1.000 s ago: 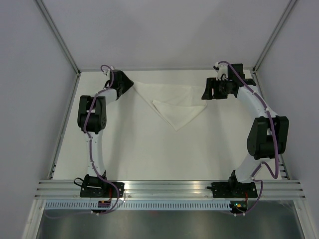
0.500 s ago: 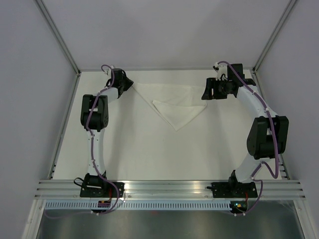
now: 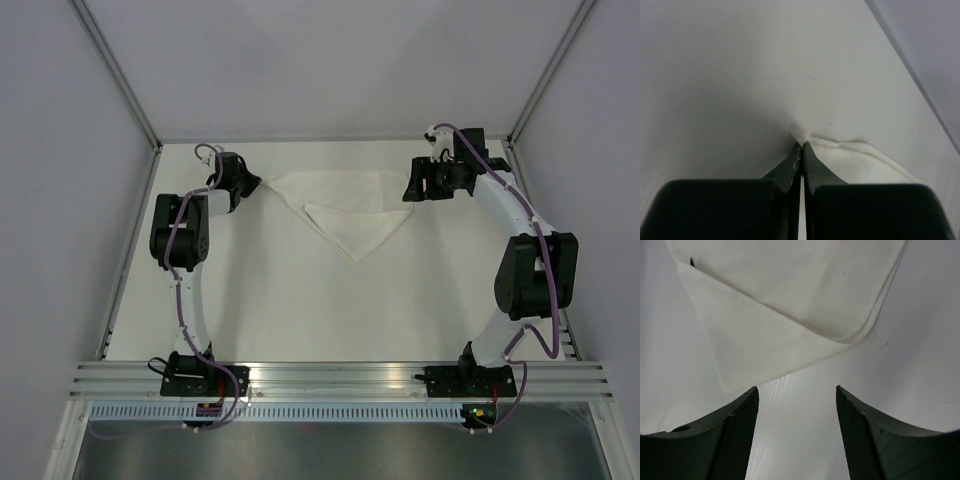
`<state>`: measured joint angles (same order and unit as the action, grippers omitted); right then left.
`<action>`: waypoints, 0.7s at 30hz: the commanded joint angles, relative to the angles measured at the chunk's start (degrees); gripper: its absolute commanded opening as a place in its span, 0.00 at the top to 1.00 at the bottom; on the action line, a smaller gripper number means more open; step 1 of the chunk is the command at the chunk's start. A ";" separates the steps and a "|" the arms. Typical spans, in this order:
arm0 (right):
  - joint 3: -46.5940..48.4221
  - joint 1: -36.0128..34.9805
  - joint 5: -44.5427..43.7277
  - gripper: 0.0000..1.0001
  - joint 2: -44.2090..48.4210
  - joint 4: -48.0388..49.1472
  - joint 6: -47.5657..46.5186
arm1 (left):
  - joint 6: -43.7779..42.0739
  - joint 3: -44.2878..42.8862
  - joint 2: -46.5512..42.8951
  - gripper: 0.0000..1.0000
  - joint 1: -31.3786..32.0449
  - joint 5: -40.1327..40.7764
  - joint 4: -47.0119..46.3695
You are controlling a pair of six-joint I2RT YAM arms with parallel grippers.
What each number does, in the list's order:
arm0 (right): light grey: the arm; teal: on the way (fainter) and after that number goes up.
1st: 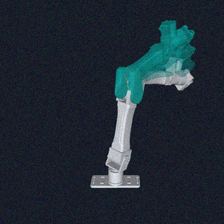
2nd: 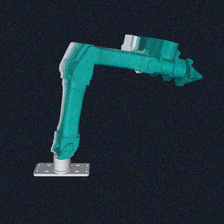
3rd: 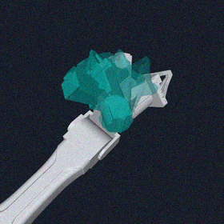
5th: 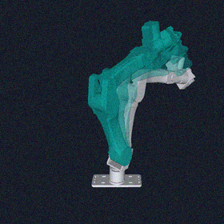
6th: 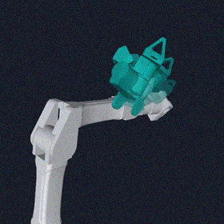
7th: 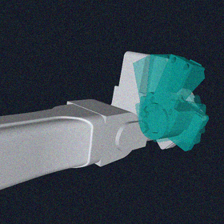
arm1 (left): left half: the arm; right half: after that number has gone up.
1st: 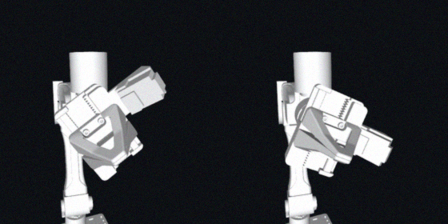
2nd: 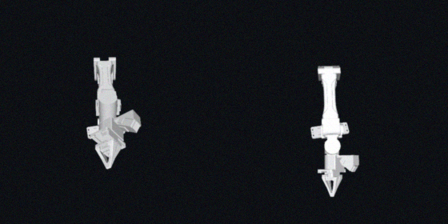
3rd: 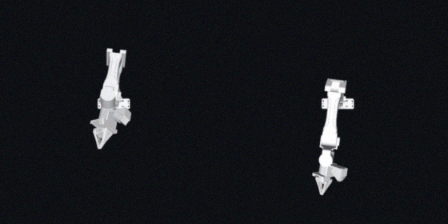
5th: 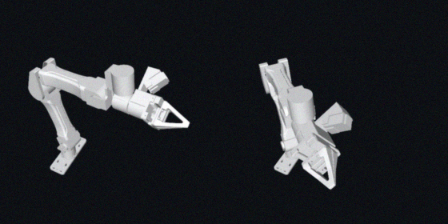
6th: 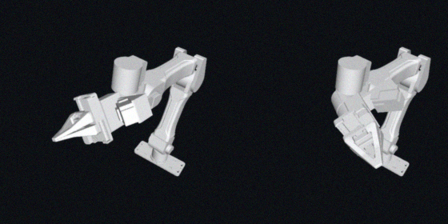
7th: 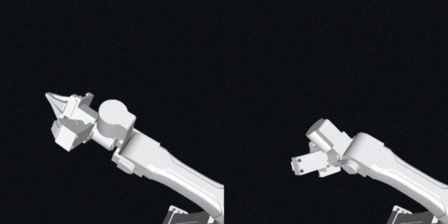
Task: Fold the napkin, place the utensils inside, and roll it up
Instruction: Fold the napkin at the center of the board.
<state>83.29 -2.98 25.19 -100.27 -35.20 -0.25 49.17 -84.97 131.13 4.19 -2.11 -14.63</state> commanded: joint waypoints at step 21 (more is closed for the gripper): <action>2.93 -4.05 -1.81 0.32 -2.04 -2.15 -2.12 | -1.00 17.91 -14.06 0.98 -1.38 -22.05 -33.96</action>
<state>83.68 -6.20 24.67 -101.41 -36.51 -2.24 49.19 -67.53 120.88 1.45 -15.62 -37.23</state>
